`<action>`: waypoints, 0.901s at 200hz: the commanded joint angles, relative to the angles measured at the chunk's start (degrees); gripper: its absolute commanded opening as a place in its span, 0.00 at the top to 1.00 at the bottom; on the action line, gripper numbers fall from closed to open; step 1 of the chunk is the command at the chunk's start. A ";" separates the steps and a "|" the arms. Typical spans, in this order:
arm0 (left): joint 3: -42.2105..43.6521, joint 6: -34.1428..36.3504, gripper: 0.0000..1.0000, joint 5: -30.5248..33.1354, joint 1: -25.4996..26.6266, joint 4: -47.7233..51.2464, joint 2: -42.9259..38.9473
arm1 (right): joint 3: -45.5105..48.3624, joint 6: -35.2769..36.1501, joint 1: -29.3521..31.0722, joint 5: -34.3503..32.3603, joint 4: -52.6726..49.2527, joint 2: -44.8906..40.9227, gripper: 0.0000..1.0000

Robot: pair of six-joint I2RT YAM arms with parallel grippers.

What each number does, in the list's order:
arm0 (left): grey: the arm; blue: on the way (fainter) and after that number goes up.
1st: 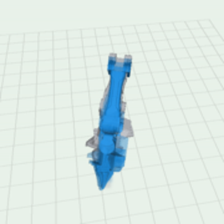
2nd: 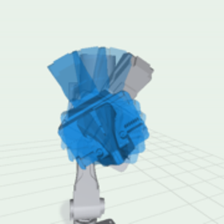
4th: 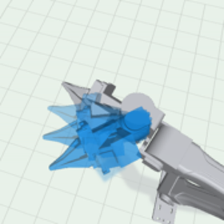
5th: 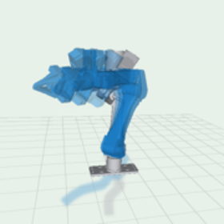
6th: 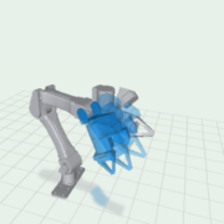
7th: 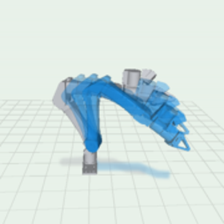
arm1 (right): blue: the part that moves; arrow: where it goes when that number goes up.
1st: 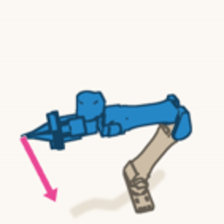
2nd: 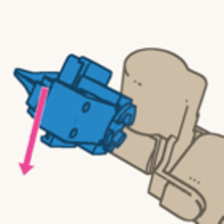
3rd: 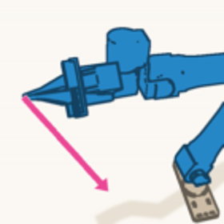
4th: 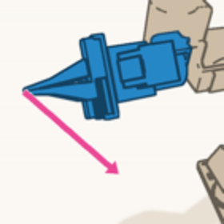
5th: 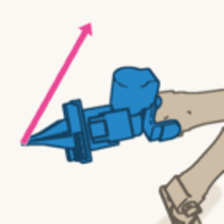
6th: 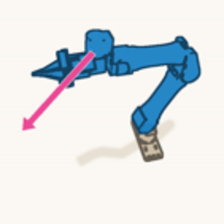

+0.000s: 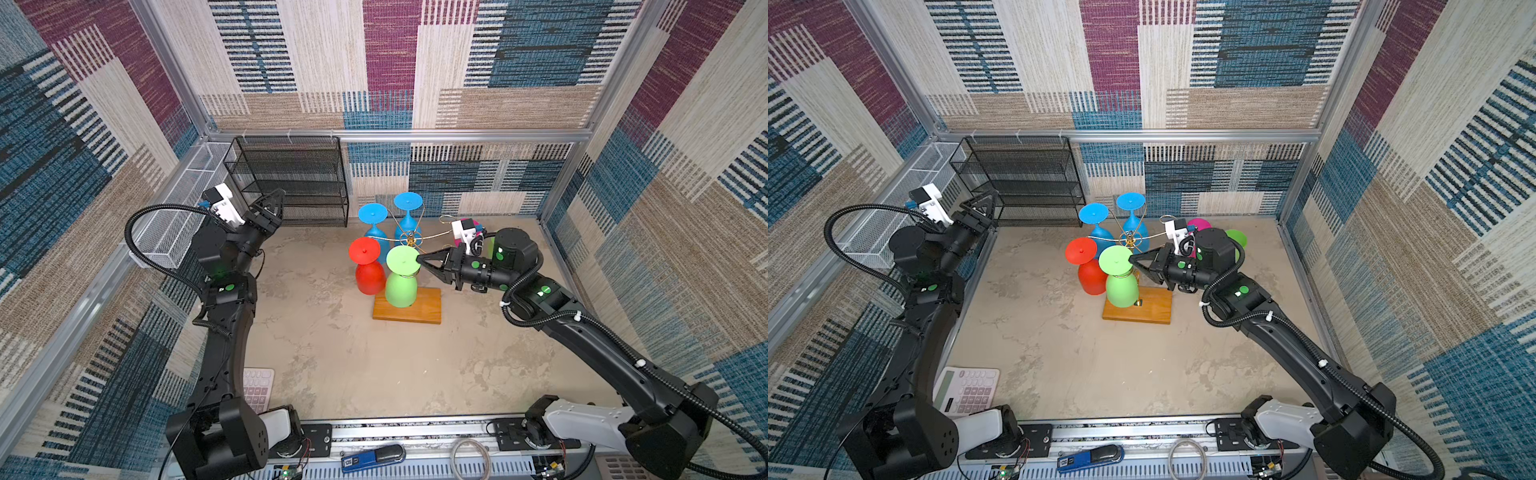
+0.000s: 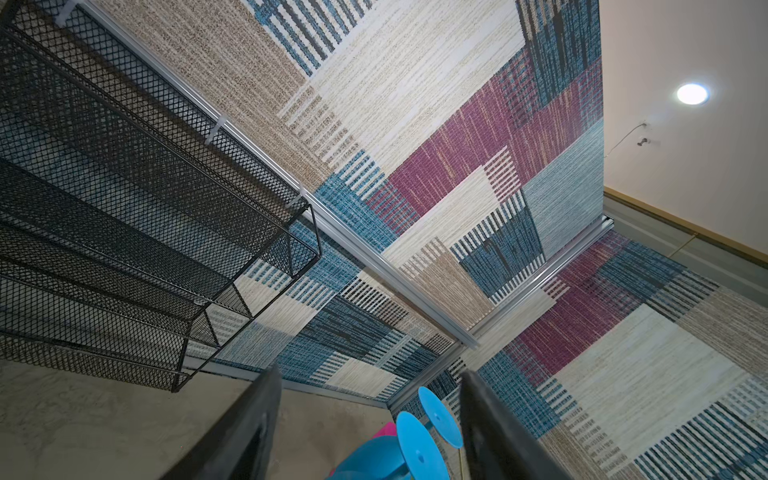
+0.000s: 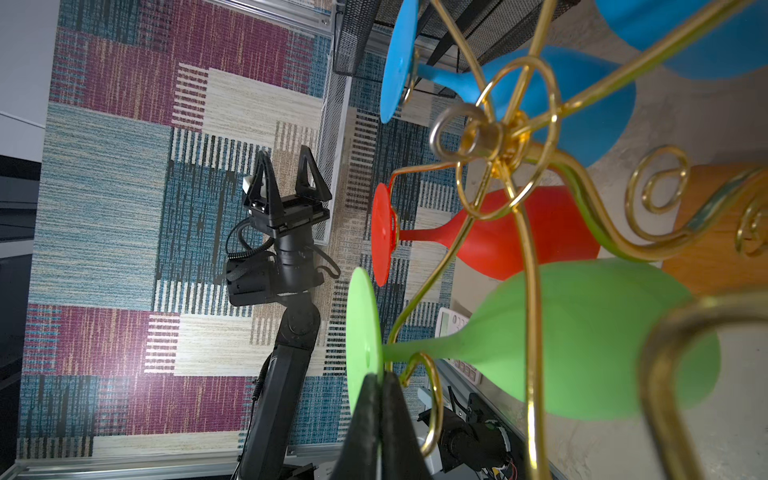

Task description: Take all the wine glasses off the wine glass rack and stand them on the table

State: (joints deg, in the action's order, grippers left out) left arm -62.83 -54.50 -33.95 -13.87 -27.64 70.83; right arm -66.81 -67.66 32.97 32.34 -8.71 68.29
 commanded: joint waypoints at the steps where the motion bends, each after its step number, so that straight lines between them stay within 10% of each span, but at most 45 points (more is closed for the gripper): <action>1: 0.07 -0.83 0.30 -0.84 -0.13 -1.63 -0.42 | 0.64 -1.14 0.01 -1.52 3.24 -0.98 1.00; 180: 0.88 -1.21 0.30 -0.90 -0.38 -2.15 -1.18 | 5.10 -3.85 0.07 -7.92 2.73 -6.22 1.00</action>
State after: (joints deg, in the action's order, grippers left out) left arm -62.04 -55.33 -34.63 -14.24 -27.68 70.04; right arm -61.91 -71.29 32.97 26.30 -7.25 62.87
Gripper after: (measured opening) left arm 0.704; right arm 0.056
